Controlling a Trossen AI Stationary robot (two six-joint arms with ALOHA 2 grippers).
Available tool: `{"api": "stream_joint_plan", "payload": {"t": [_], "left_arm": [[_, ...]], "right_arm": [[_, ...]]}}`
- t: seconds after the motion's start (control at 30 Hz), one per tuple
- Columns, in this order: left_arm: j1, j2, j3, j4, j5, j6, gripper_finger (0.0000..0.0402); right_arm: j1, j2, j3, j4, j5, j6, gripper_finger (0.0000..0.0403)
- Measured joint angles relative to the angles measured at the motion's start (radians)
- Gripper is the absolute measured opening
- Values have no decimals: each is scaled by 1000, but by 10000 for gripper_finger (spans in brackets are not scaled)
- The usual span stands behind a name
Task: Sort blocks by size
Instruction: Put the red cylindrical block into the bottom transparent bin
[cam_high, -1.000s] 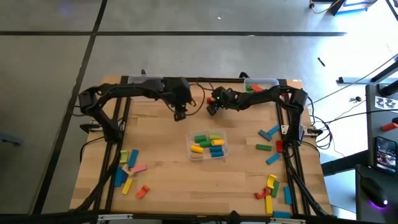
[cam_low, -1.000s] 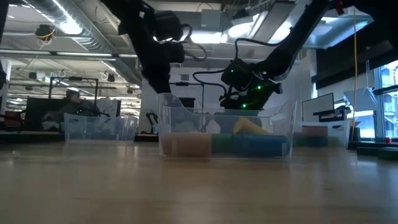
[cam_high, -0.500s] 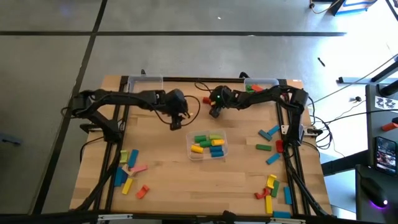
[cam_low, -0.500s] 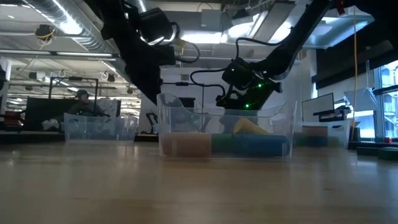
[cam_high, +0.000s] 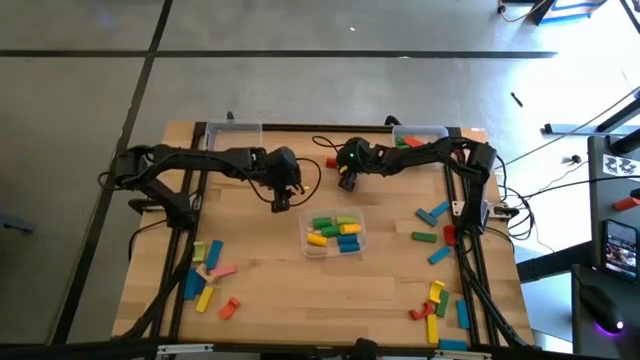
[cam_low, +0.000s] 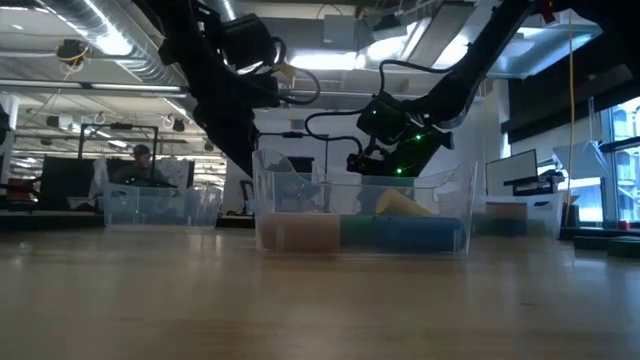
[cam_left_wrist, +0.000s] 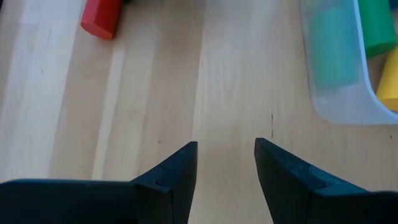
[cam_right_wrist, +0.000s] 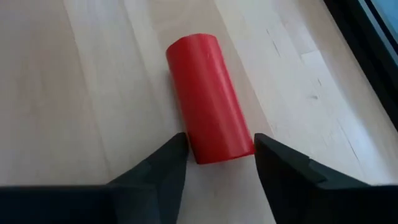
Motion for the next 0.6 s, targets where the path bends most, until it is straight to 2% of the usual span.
{"api": "stream_joint_plan", "payload": {"t": [0.4, 0.6], "left_arm": [[0, -16, 0, 10, -11, 0, 155], [0, -22, 0, 23, -12, 0, 155]], "right_arm": [[1, -44, -5, -21, -5, 12, 265], [0, -56, -3, 21, -37, -11, 279]]}}
